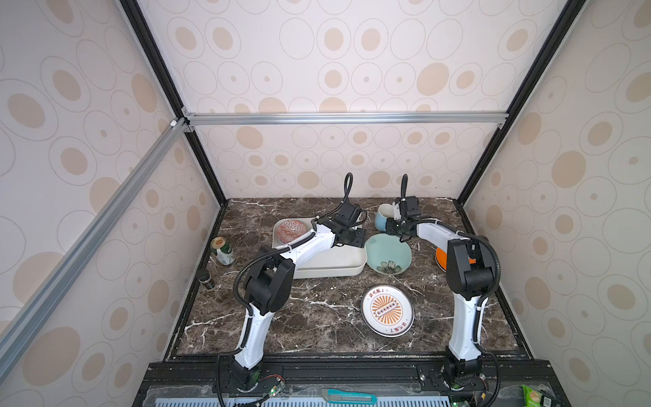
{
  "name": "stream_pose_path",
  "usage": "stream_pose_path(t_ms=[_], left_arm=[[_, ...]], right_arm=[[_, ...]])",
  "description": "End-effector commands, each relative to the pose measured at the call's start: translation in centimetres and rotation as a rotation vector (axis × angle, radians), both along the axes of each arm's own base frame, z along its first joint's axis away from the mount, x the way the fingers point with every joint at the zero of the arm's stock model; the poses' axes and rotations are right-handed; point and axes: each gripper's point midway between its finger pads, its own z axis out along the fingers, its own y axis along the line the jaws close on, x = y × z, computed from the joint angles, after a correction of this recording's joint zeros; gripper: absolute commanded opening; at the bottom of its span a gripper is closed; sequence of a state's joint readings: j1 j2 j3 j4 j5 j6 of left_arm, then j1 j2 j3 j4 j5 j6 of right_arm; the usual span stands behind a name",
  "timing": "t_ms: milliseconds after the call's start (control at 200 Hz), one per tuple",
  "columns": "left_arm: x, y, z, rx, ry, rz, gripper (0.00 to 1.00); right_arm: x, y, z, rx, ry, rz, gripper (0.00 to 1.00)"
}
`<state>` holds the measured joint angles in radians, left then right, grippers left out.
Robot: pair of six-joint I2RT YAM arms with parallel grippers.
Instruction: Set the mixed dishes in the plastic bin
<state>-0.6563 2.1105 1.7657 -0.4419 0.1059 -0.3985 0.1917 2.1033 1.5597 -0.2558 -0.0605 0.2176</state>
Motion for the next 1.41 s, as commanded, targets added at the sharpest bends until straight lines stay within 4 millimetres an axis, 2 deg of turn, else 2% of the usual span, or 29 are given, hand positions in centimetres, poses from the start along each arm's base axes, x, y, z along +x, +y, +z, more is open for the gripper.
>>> stream_pose_path(t_ms=[0,190,520,785,970,1130,1265,1400], left_arm=[[-0.1,0.2,0.0,0.009,-0.005,-0.013,0.68],[-0.4,0.3,-0.3,0.008,0.002,-0.013,0.68],[-0.3,0.4,-0.5,0.01,0.001,-0.015,0.68],[0.1,0.6,-0.3,0.0,-0.005,-0.009,0.68],[0.8,0.4,0.8,-0.034,-0.02,-0.005,0.69],[2.1,-0.9,2.5,-0.068,-0.038,-0.018,0.7],[3.2,-1.8,3.9,-0.086,-0.057,-0.025,0.7],[3.3,-2.1,4.9,-0.101,-0.063,-0.026,0.69]], right_arm=[[-0.5,-1.0,1.3,-0.07,-0.009,-0.014,0.23],[-0.7,-1.4,1.5,-0.092,-0.008,-0.017,0.23],[-0.6,-0.6,2.1,-0.073,-0.017,0.007,0.23],[-0.5,0.0,2.7,-0.071,-0.026,0.033,0.29],[-0.5,0.3,3.4,-0.057,-0.032,0.039,0.39],[-0.9,0.4,4.6,-0.05,-0.055,0.046,0.45],[-0.7,0.5,4.7,-0.052,-0.057,0.051,0.44],[-0.5,0.7,4.2,-0.044,-0.047,0.054,0.42]])
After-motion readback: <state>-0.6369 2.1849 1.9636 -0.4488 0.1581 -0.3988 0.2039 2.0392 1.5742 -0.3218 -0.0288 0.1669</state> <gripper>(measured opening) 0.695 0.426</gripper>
